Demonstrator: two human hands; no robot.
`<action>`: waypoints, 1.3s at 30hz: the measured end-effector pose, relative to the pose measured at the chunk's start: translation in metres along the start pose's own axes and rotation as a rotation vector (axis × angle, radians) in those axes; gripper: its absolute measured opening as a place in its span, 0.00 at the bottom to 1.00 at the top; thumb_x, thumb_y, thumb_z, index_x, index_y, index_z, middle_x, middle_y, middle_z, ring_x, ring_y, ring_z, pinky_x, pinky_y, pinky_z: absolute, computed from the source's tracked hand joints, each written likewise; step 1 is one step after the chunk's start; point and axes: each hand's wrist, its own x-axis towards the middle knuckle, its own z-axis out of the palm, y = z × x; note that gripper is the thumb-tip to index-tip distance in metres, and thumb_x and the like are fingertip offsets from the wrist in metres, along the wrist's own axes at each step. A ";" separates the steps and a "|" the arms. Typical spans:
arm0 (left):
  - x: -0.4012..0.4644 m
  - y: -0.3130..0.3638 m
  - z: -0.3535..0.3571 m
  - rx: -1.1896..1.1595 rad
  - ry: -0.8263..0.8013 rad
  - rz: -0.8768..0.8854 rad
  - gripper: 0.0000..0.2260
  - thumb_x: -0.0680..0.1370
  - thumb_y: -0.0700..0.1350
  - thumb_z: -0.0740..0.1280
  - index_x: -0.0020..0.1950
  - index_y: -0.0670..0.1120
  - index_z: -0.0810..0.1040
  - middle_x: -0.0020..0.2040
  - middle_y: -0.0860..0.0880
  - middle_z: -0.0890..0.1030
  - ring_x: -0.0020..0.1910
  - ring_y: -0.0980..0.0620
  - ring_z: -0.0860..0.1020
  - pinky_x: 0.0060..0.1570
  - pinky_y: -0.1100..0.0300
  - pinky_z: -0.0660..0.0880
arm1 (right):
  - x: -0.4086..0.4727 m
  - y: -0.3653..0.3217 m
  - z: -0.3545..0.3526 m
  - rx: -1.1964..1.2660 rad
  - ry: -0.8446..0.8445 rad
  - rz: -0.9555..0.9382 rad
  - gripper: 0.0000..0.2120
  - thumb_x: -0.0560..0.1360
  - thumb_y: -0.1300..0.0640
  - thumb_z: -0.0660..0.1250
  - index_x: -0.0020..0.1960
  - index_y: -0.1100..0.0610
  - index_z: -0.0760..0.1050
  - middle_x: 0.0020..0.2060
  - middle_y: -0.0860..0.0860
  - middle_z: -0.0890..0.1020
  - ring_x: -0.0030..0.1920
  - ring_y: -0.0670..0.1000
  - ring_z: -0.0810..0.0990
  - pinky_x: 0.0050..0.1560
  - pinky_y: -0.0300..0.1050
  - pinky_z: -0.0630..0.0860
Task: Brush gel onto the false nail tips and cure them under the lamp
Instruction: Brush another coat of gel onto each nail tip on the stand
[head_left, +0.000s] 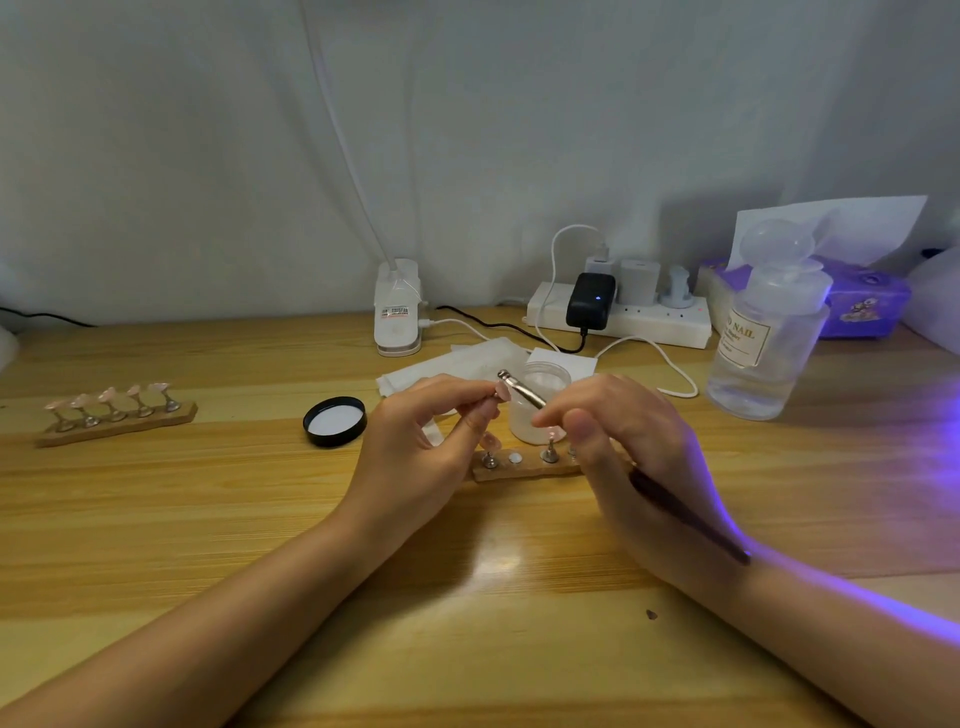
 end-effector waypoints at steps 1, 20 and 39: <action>0.000 0.000 0.000 -0.005 0.001 -0.003 0.11 0.72 0.35 0.69 0.51 0.48 0.79 0.44 0.52 0.82 0.44 0.56 0.79 0.46 0.66 0.75 | 0.000 0.000 0.000 -0.028 -0.013 -0.014 0.18 0.78 0.52 0.53 0.44 0.58 0.79 0.39 0.47 0.80 0.40 0.50 0.78 0.42 0.54 0.72; 0.000 -0.002 0.000 0.015 0.015 0.014 0.12 0.72 0.35 0.69 0.49 0.50 0.79 0.44 0.56 0.81 0.46 0.60 0.79 0.47 0.71 0.73 | -0.002 0.000 -0.001 -0.020 0.055 -0.039 0.26 0.80 0.48 0.49 0.37 0.58 0.80 0.32 0.48 0.80 0.36 0.49 0.76 0.43 0.51 0.70; 0.001 -0.004 0.002 0.019 0.034 0.020 0.14 0.73 0.33 0.67 0.51 0.51 0.78 0.44 0.58 0.81 0.46 0.67 0.78 0.46 0.74 0.71 | -0.001 0.002 0.000 0.055 -0.001 0.039 0.23 0.80 0.45 0.48 0.44 0.54 0.79 0.38 0.40 0.78 0.42 0.39 0.76 0.46 0.44 0.70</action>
